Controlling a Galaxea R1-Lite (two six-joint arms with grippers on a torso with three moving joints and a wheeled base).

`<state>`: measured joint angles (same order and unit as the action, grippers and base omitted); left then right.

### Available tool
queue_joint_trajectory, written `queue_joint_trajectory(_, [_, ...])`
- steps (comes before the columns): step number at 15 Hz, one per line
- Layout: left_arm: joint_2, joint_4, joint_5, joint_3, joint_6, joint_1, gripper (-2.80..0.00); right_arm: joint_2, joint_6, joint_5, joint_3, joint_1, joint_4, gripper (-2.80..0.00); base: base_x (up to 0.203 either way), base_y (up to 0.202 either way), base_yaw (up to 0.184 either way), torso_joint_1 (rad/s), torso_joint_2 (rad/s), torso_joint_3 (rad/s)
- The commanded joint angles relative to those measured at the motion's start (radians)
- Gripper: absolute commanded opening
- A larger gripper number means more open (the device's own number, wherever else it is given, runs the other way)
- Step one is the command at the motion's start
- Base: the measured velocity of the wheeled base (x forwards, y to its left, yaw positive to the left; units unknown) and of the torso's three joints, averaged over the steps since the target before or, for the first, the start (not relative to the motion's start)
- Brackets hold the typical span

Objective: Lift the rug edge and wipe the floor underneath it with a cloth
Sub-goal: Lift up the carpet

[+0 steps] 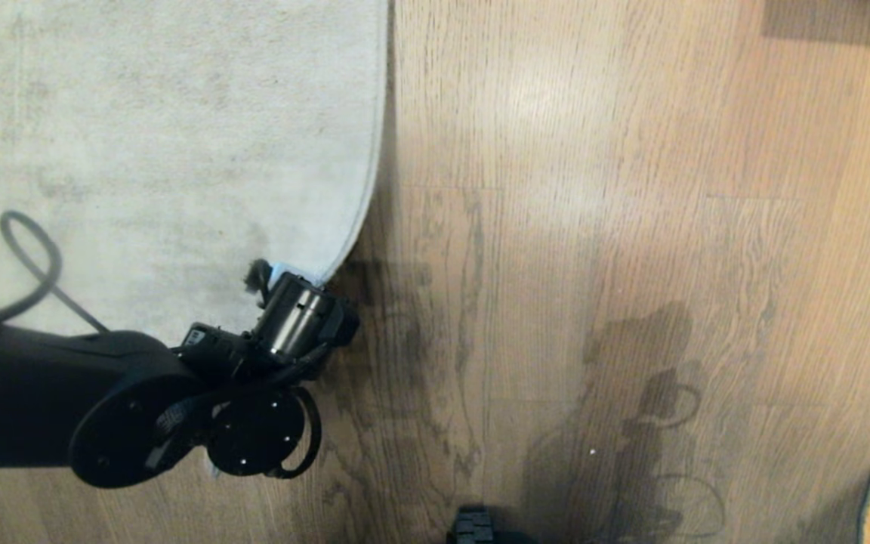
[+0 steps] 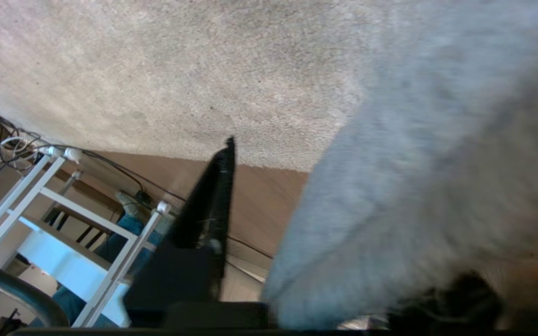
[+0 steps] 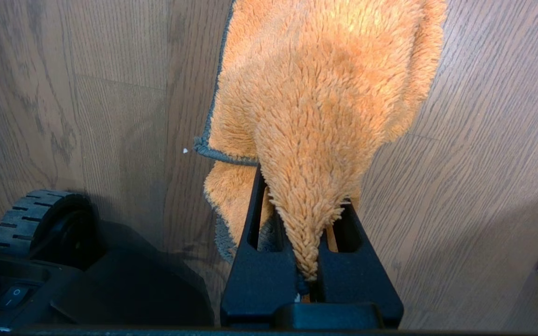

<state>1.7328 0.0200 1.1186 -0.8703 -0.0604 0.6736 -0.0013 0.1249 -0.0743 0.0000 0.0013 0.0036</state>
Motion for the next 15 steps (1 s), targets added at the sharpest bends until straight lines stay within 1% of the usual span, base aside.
queue_joint_trajectory(1, [-0.007,0.0,0.004,0.008,-0.002,0.023,-2.8,0.001,0.001,-0.001,0.0,0.0,-0.001,-2.8,0.0,0.0,0.0,0.0,0.0,0.0])
queue_joint_trajectory(5, [-0.03,0.0,0.001,0.003,-0.002,0.05,-2.8,0.001,0.001,-0.001,0.0,0.0,-0.001,-2.8,0.0,0.0,0.0,0.0,0.0,0.0])
queue_joint_trajectory(9, [-0.078,-0.002,-0.017,0.009,-0.002,0.059,-2.8,0.001,0.001,-0.001,0.0,0.0,0.001,-2.8,0.0,0.0,0.0,0.0,0.0,0.0])
queue_joint_trajectory(15, [-0.173,-0.003,-0.019,0.058,-0.002,0.077,-2.8,0.001,0.001,-0.001,0.0,0.0,-0.001,-2.8,0.0,0.0,0.0,0.0,0.0,0.0])
